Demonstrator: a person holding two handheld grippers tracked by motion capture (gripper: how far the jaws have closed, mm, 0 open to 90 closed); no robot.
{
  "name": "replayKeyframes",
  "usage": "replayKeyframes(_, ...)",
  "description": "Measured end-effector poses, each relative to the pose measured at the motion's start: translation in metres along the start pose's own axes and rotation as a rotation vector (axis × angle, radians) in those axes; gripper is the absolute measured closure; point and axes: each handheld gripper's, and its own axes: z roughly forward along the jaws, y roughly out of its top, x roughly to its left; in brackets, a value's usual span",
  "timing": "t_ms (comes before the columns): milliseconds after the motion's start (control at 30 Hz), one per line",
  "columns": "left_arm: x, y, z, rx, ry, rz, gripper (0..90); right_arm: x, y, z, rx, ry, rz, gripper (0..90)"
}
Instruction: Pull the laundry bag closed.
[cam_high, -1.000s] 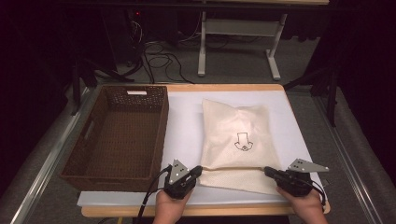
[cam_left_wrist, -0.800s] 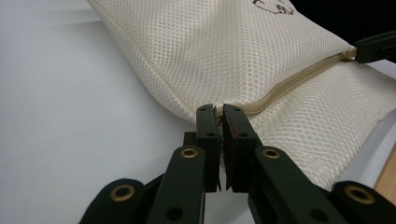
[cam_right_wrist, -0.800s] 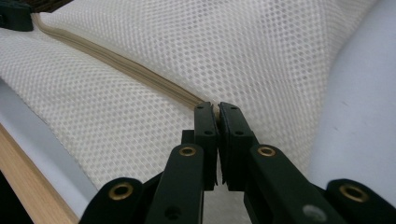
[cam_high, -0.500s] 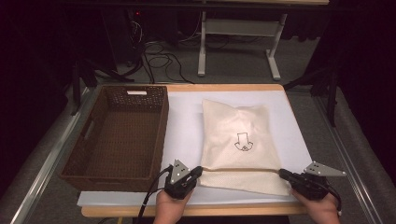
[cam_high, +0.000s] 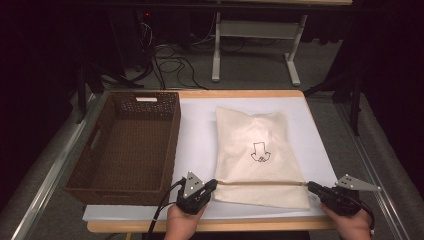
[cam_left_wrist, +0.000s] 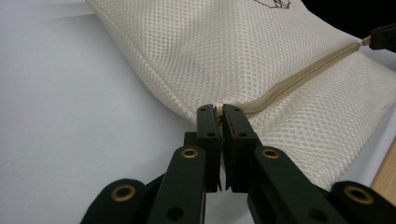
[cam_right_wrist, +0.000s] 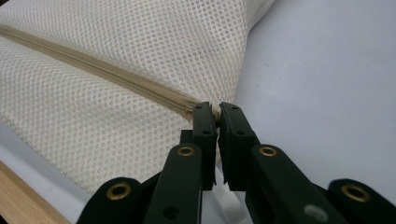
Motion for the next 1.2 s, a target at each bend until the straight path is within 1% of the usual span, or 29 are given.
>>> replayKeyframes(67, 0.001, 0.000, 0.001, 0.010, -0.006, -0.007, 86.2, 0.001, 0.001, 0.001, 0.001, -0.012, -0.011, 87.3)
replayKeyframes(100, 0.002, -0.001, 0.001, 0.008, -0.006, -0.010, 86.0, 0.002, 0.001, 0.002, 0.003, -0.009, -0.009, 87.3)
replayKeyframes(167, 0.001, -0.001, 0.000, 0.003, -0.007, -0.002, 85.4, 0.001, 0.000, 0.003, 0.000, 0.004, 0.000, 87.0)
replayKeyframes(233, -0.001, -0.001, 0.000, 0.004, 0.003, 0.013, 83.7, 0.000, 0.000, 0.003, -0.005, 0.005, 0.002, 86.0)
replayKeyframes(333, 0.000, -0.001, -0.001, 0.003, 0.016, 0.007, 77.3, 0.000, 0.001, 0.001, -0.021, 0.004, 0.006, 80.5)
replayKeyframes(400, 0.001, 0.001, -0.003, -0.002, 0.032, -0.007, 71.2, 0.000, 0.002, -0.001, -0.048, 0.015, 0.019, 75.9)
replayKeyframes(433, 0.002, 0.002, -0.004, -0.010, 0.044, -0.011, 68.2, -0.001, 0.003, -0.002, -0.062, 0.013, 0.019, 72.7)
replayKeyframes(500, 0.003, 0.003, -0.007, -0.018, 0.084, -0.004, 61.9, -0.001, 0.004, -0.003, -0.077, -0.003, 0.024, 66.5)
replayKeyframes(533, 0.003, 0.003, -0.008, -0.019, 0.109, 0.004, 59.0, -0.001, 0.005, -0.003, -0.088, -0.015, 0.008, 62.3)
replayKeyframes(633, 0.005, 0.002, -0.009, -0.018, 0.166, 0.026, 50.4, -0.002, 0.006, -0.003, -0.115, -0.050, 0.013, 50.6)
replayKeyframes(733, 0.007, 0.001, -0.006, 0.019, 0.217, 0.044, 44.0, -0.005, 0.008, -0.003, -0.149, -0.073, 0.011, 40.1)
replayKeyframes(800, 0.008, 0.001, -0.004, 0.039, 0.235, 0.038, 37.4, -0.006, 0.008, -0.002, -0.166, -0.083, 0.011, 32.8)
replayKeyframes(900, 0.007, 0.001, -0.003, 0.037, 0.246, 0.034, 26.4, -0.005, 0.009, 0.001, -0.163, -0.097, 0.010, 21.8)
replayKeyframes(933, 0.007, 0.002, -0.003, 0.034, 0.236, 0.024, 23.8, -0.004, 0.010, 0.002, -0.153, -0.097, 0.015, 18.2)
replayKeyframes(967, 0.007, 0.003, -0.004, 0.035, 0.225, 0.018, 19.1, -0.004, 0.010, 0.004, -0.143, -0.100, 0.015, 12.6)
replayKeyframes(1000, 0.007, 0.004, -0.003, 0.038, 0.225, 0.016, 13.7, -0.003, 0.010, 0.006, -0.133, -0.110, 0.017, 9.8)
replayKeyframes(1033, 0.008, 0.004, -0.003, 0.041, 0.226, 0.017, 11.0, -0.001, 0.011, 0.009, -0.121, -0.123, 0.020, 8.9)
replayKeyframes(1100, 0.010, 0.004, -0.003, 0.045, 0.211, 0.010, 5.1, 0.001, 0.011, 0.013, -0.106, -0.141, 0.013, 8.5)
replayKeyframes(1133, 0.010, 0.003, -0.003, 0.045, 0.197, 0.001, 3.7, 0.003, 0.012, 0.013, -0.105, -0.139, 0.009, 7.4)
replayKeyframes(1200, 0.011, 0.004, -0.003, 0.047, 0.190, -0.007, 1.2, 0.004, 0.012, 0.014, -0.112, -0.132, -0.002, 4.3)
